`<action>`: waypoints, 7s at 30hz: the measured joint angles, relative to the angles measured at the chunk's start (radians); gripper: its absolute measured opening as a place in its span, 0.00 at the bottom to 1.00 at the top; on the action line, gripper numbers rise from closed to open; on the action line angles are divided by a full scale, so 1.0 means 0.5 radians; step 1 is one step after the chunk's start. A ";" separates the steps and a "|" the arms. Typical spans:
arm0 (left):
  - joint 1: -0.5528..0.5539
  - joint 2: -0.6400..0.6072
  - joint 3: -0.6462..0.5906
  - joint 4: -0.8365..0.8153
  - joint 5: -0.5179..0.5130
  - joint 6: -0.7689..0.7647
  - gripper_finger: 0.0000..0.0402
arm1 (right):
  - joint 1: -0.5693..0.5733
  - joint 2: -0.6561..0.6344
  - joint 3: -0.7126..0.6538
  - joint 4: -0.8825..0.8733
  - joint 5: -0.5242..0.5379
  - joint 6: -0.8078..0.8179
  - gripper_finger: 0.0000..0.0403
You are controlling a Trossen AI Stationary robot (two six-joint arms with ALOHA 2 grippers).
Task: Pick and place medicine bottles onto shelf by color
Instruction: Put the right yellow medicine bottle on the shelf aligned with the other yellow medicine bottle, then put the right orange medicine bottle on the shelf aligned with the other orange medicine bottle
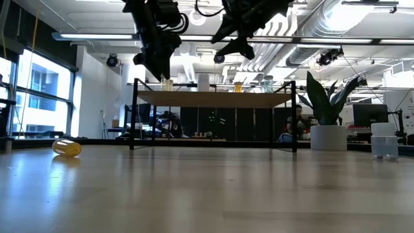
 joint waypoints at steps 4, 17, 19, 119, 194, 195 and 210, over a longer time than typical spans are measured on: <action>0.008 0.000 0.000 0.014 0.001 0.000 0.43 | -0.001 0.000 0.000 0.000 0.000 -0.001 0.47; 0.009 -0.007 0.019 0.029 0.002 0.053 0.44 | -0.002 0.000 0.000 0.000 0.000 0.000 0.47; 0.009 -0.007 0.062 0.026 0.002 0.053 0.44 | -0.002 0.000 0.000 0.000 0.000 0.000 0.47; -0.781 -1.096 -0.638 0.546 0.211 -0.278 0.43 | 1.985 -1.017 -0.958 -1.316 1.010 1.993 0.47; -0.913 -1.094 -0.637 0.505 0.362 -0.331 0.44 | 2.300 -0.547 -1.450 -0.892 0.881 2.425 0.47; -0.913 -1.094 -0.637 0.505 0.362 -0.331 0.44 | 2.300 -0.536 -1.450 -0.892 0.881 2.431 0.47; -0.913 -1.094 -0.637 0.505 0.362 -0.332 0.44 | 2.300 -0.381 -1.449 -0.870 0.888 2.449 0.46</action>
